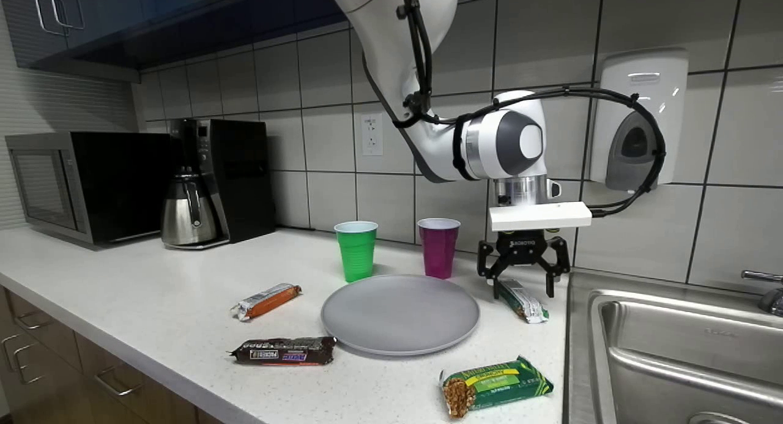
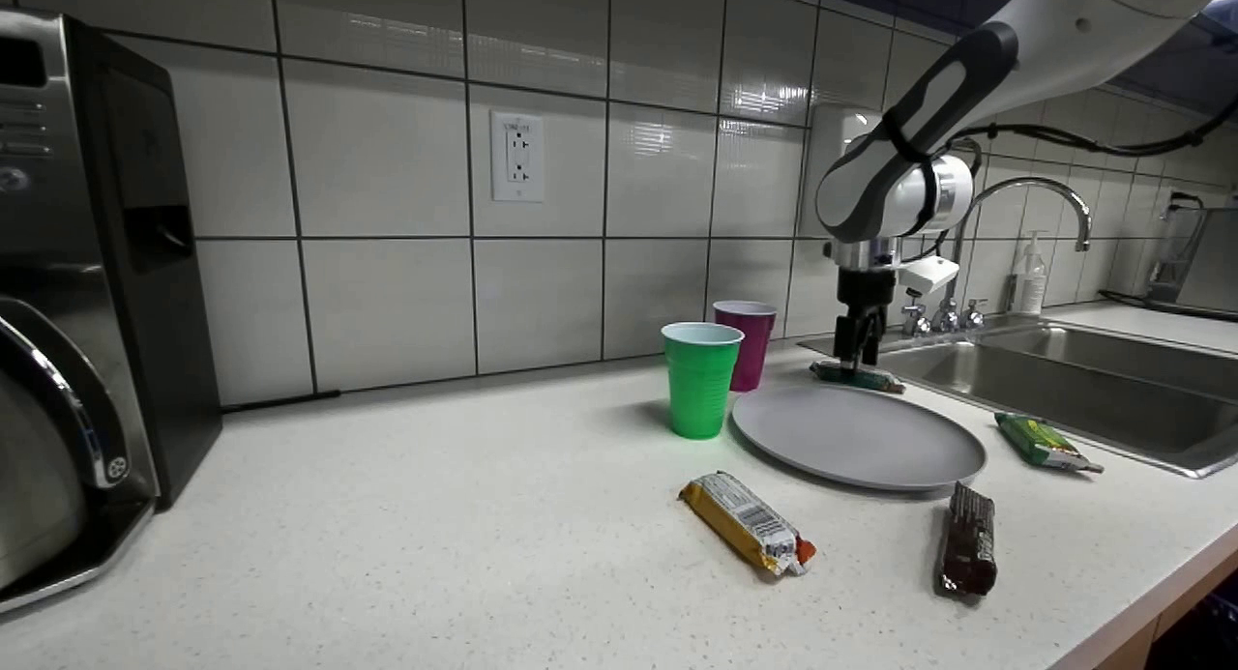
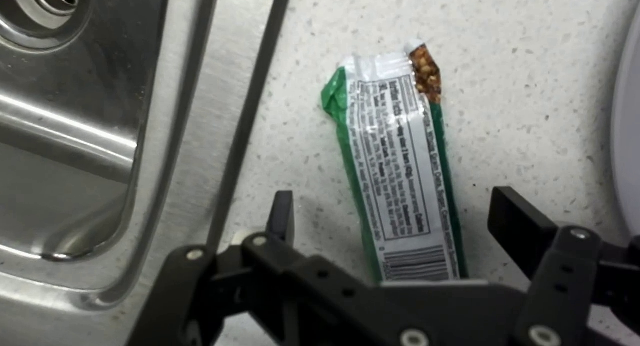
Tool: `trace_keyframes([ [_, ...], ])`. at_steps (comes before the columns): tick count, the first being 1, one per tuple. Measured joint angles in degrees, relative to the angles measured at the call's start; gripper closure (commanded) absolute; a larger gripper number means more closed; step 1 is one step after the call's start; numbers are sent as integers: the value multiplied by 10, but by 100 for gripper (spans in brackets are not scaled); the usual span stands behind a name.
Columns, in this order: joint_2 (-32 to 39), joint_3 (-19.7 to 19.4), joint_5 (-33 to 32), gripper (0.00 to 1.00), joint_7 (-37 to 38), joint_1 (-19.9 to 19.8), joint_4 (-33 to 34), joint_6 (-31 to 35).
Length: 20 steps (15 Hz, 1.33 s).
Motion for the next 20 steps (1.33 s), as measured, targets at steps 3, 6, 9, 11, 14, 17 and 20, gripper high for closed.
trace_keyframes([
  [3, 2, 0, 0, 0, 0, 0, 0, 2],
  [6, 2, 0, 0, 0, 0, 0, 2, 3],
  [9, 2, 1, 0, 0, 0, 0, 4, 3],
  [11, 2, 1, 0, 25, 0, 0, 5, 3],
  [14, 2, 1, 0, 42, 0, 0, 6, 3],
  [17, 2, 2, 0, 66, 0, 0, 7, 3],
  [20, 2, 2, 0, 88, 0, 0, 8, 3],
])
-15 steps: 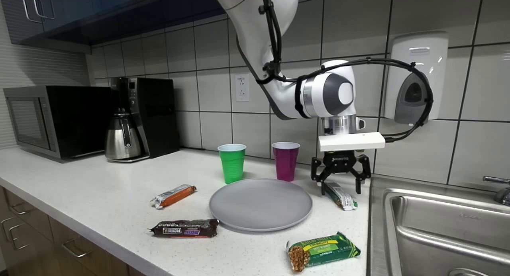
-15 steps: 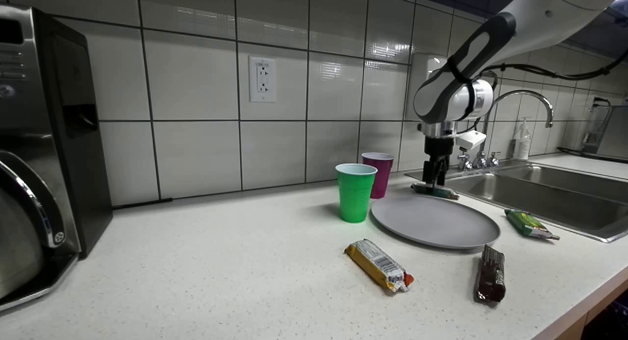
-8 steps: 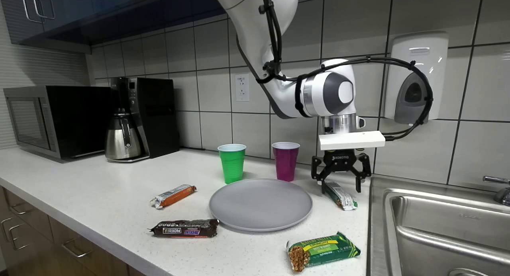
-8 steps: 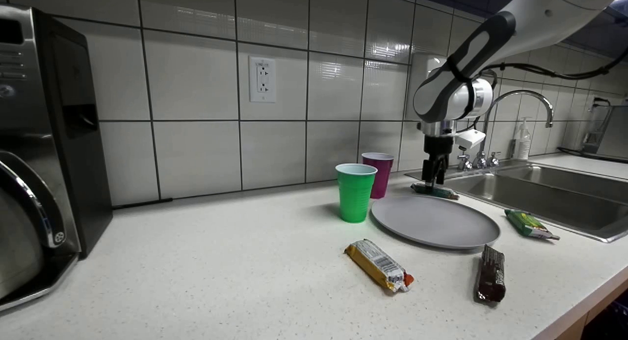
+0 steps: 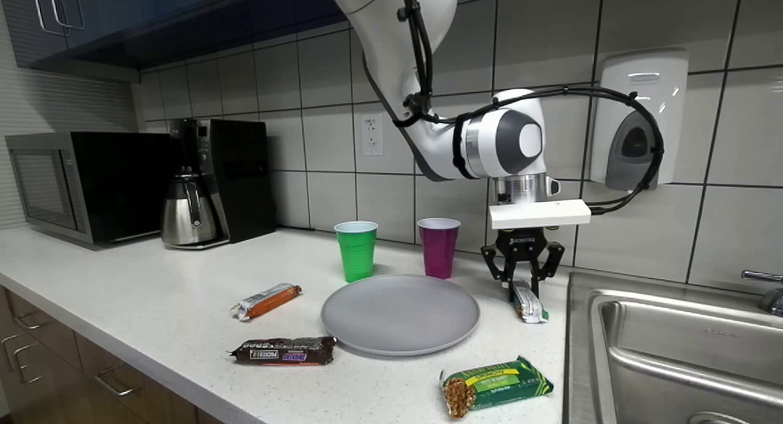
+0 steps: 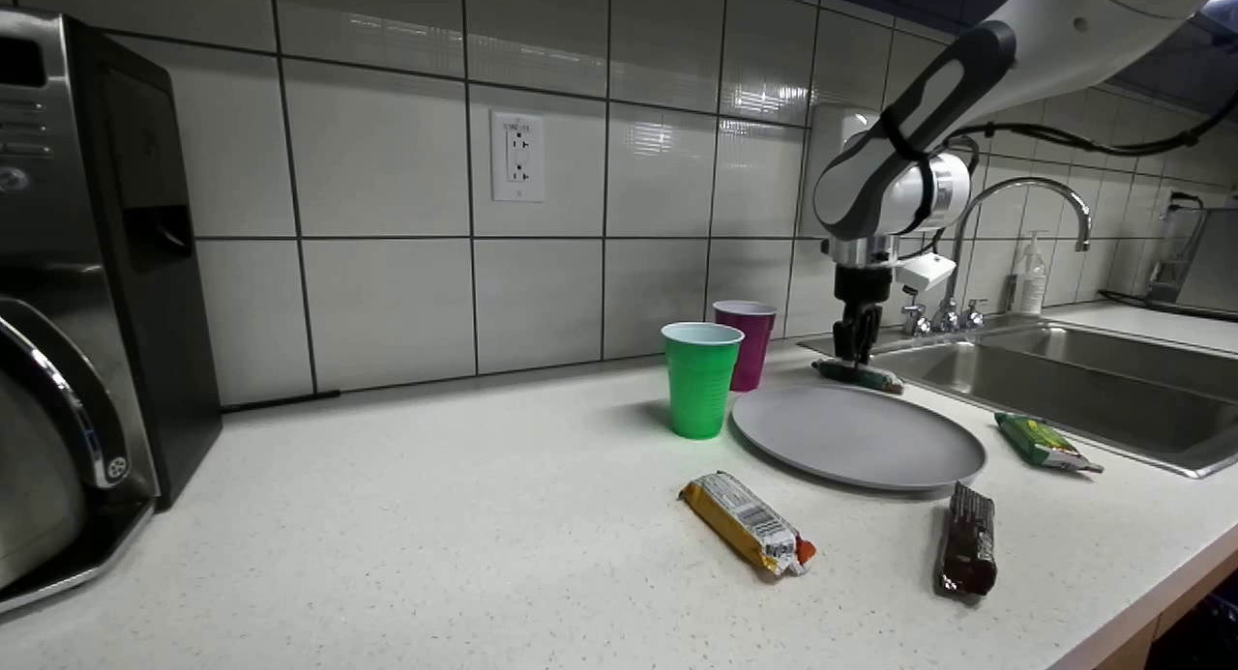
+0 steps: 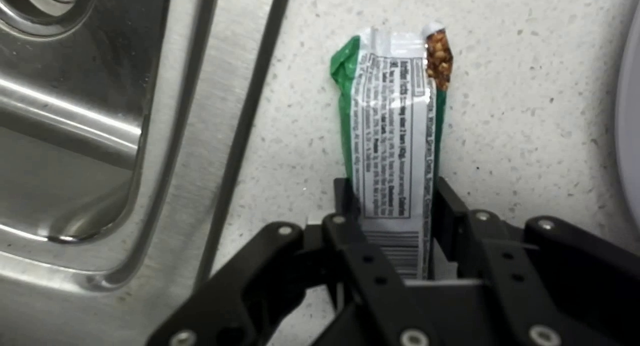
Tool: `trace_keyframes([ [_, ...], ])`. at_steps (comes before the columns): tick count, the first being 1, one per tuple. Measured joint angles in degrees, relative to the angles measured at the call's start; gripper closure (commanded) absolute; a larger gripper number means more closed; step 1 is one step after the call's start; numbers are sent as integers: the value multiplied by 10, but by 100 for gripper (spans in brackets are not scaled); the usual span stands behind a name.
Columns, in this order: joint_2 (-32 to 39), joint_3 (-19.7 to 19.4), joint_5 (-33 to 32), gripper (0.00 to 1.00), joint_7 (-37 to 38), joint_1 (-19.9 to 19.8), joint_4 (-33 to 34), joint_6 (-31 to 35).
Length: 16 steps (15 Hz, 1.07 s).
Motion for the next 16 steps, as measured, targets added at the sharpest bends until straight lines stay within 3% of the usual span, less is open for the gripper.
trace_keyframes([
  [16, -37, 0, 1, 88, 6, 1, -6, 0],
])
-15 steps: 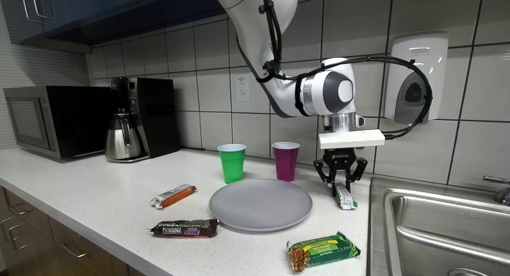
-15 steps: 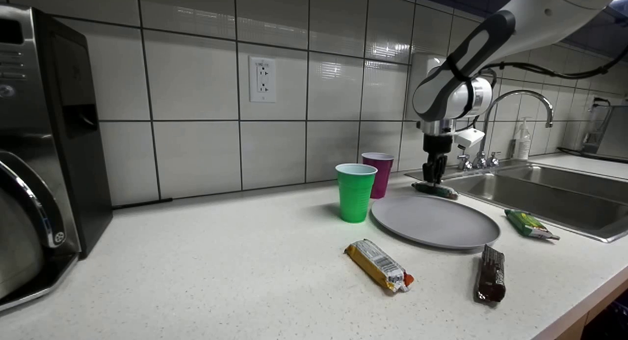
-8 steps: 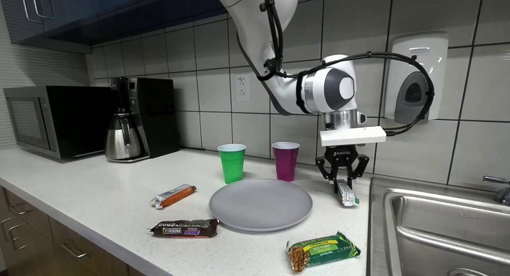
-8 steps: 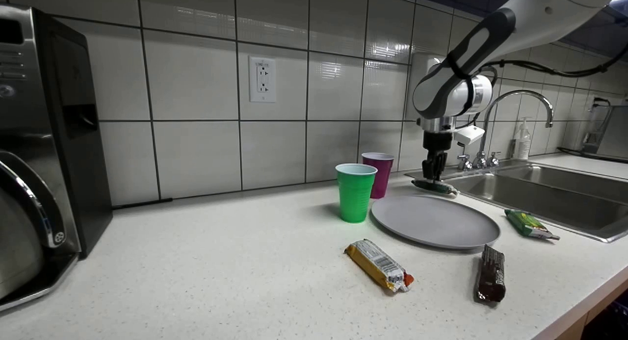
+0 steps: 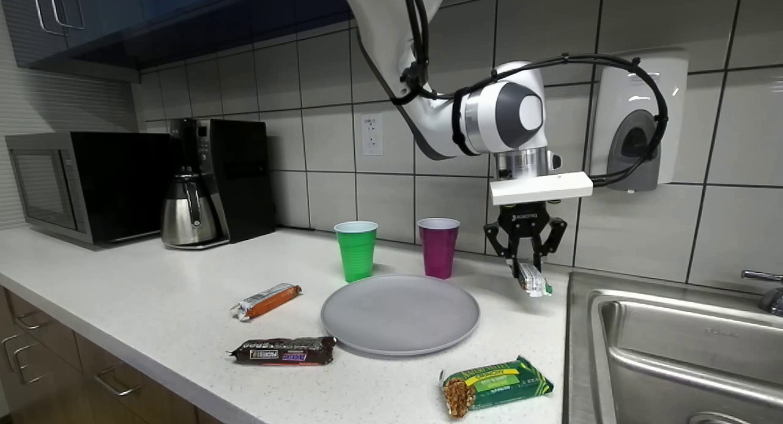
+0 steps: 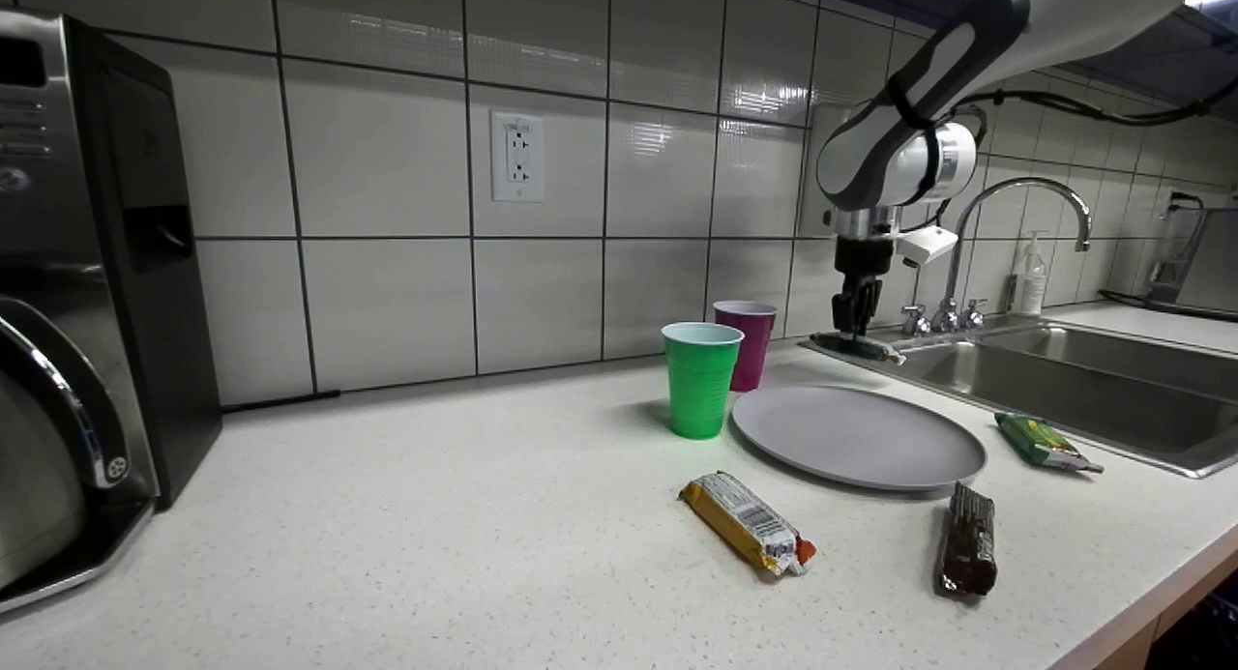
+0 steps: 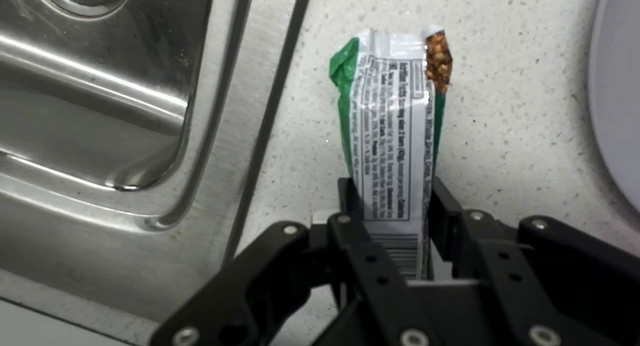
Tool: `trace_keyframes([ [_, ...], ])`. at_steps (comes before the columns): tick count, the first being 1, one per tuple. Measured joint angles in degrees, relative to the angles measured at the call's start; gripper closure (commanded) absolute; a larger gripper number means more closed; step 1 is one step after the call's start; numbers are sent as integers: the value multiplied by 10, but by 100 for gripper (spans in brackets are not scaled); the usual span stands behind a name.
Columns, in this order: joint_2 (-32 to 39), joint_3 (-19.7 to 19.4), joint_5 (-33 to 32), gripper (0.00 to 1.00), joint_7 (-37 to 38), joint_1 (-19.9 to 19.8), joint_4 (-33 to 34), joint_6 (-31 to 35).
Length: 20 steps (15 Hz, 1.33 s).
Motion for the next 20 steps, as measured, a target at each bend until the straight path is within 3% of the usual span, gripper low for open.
trace_keyframes([
  [11, -90, 11, 0, 88, 7, 35, -126, 20],
  [20, -96, 12, -16, 88, 43, 88, -192, 74],
])
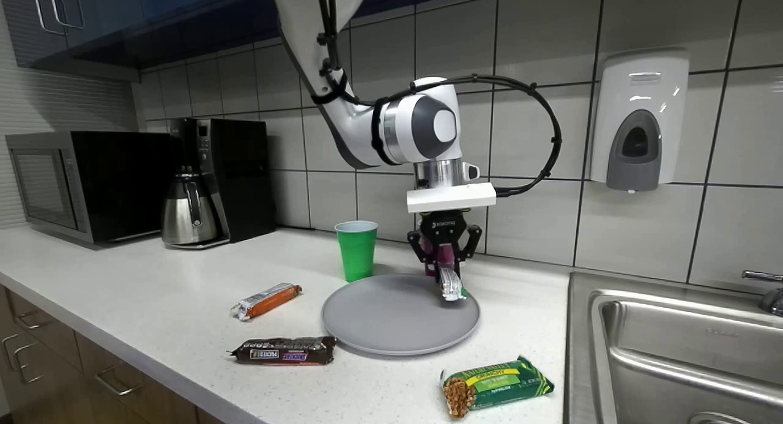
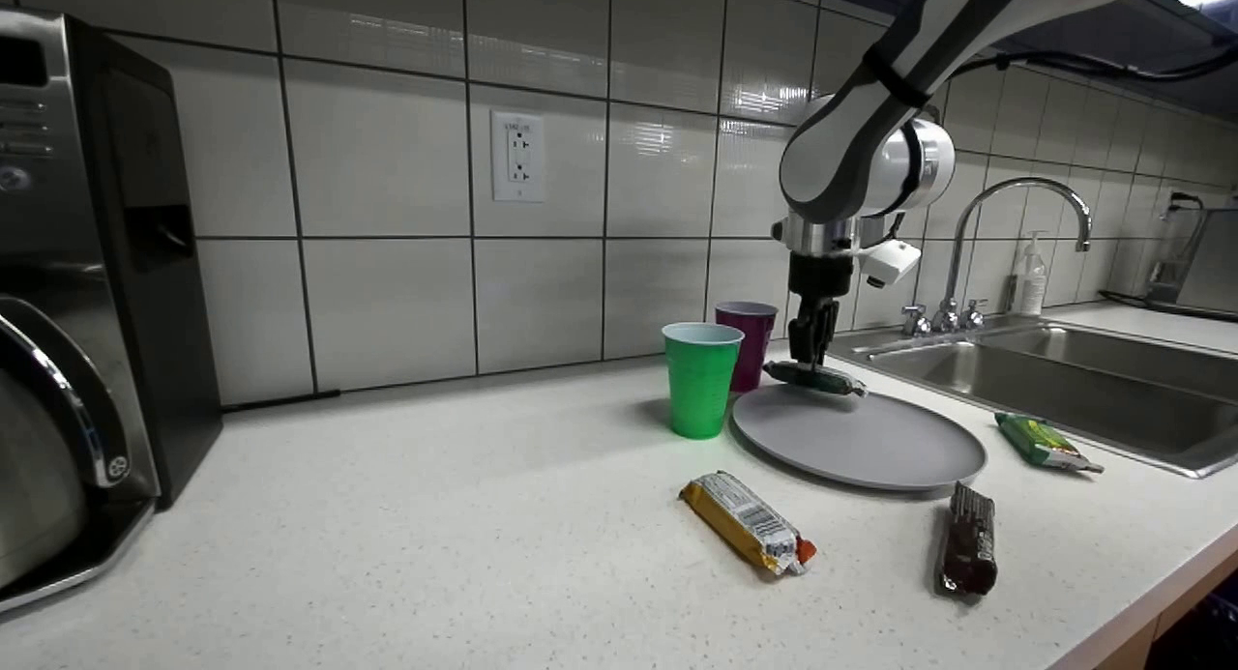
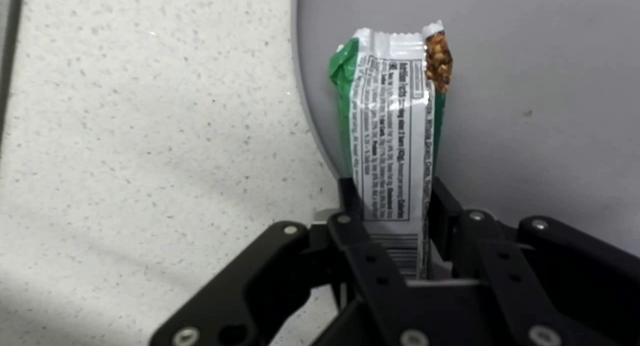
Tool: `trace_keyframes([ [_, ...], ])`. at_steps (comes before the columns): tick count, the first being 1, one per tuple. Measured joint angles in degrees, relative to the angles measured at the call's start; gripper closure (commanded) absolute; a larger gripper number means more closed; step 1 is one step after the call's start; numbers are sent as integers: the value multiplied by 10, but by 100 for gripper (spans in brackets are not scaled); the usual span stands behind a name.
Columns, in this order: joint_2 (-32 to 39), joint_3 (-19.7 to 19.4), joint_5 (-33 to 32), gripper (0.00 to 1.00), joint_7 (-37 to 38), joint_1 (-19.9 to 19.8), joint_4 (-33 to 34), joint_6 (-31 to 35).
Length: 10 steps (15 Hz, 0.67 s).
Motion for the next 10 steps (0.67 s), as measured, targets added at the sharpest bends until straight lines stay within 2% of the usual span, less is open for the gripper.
trace_keyframes([
  [10, -14, 0, -19, 88, 6, 5, -36, 26],
])
